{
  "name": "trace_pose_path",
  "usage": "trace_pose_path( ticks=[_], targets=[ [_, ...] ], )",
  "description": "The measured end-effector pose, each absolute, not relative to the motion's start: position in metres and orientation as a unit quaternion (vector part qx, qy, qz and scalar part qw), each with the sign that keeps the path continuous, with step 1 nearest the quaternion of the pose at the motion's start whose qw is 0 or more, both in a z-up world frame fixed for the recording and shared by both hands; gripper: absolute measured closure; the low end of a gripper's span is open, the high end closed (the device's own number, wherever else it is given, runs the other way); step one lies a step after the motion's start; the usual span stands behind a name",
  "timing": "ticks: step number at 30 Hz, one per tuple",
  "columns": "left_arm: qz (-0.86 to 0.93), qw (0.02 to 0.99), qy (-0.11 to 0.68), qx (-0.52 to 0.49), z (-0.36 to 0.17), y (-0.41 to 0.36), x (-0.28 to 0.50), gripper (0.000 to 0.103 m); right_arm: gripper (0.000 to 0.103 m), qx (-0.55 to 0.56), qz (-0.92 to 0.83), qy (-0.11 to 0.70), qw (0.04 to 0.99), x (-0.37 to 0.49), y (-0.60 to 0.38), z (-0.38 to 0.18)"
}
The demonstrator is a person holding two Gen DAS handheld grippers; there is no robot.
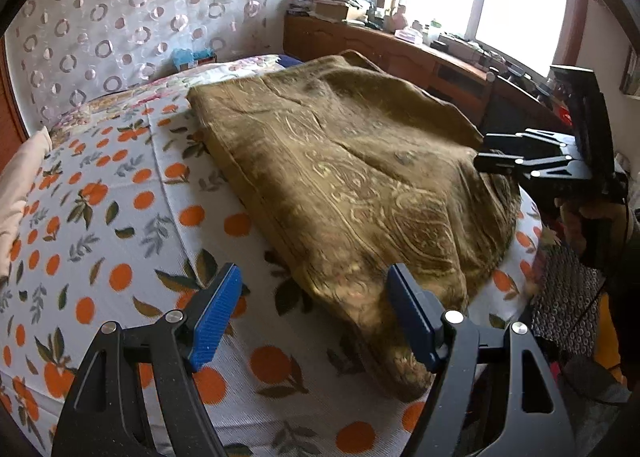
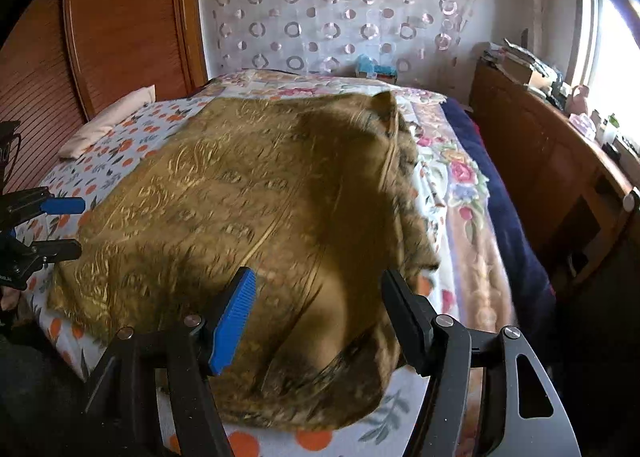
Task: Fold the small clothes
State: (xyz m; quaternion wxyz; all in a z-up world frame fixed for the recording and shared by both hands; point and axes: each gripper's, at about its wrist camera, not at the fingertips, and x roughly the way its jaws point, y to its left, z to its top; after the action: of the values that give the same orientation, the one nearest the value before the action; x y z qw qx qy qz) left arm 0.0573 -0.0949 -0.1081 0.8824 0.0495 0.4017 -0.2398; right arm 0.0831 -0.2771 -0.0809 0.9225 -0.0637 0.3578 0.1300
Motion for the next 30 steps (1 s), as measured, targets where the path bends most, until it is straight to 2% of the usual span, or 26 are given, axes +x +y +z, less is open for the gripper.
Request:
trace_pose_path(
  ticks=[11,14,17,19,20,22,25,30],
  targets=[
    [-0.26,0.869,0.42,0.039,-0.117,-0.1,0.056,0.027,0.036,-0.066,0.142,0.366,0.917,0.078,-0.273,-0.085],
    [-0.262,0.866,0.424,0.046,-0.118,-0.104,0.054,0.032,0.033,-0.068,0.146,0.366,0.917,0.074,-0.271,-0.084],
    [-0.272,0.862,0.426,0.043,-0.117,-0.105,0.053,0.044,0.032,-0.07,0.152,0.364,0.916,0.071,-0.266,-0.085],
    [-0.282,0.858,0.429,0.036,-0.117,-0.106,0.052,0.059,0.031,-0.07,0.156,0.362,0.916,0.069,-0.264,-0.085],
    [-0.288,0.854,0.431,0.031,-0.117,-0.106,0.052,0.063,0.031,-0.07,0.159,0.362,0.916,0.068,-0.263,-0.085],
    [-0.307,0.845,0.438,0.019,-0.116,-0.107,0.052,0.09,0.031,-0.071,0.164,0.362,0.915,0.066,-0.26,-0.086],
    [-0.317,0.849,0.422,0.01,-0.104,-0.109,0.049,0.098,0.03,-0.077,0.173,0.361,0.913,0.061,-0.252,-0.086],
    [-0.322,0.868,0.379,-0.003,-0.07,-0.11,0.053,0.099,0.03,-0.085,0.188,0.358,0.911,0.052,-0.24,-0.082]
  ],
)
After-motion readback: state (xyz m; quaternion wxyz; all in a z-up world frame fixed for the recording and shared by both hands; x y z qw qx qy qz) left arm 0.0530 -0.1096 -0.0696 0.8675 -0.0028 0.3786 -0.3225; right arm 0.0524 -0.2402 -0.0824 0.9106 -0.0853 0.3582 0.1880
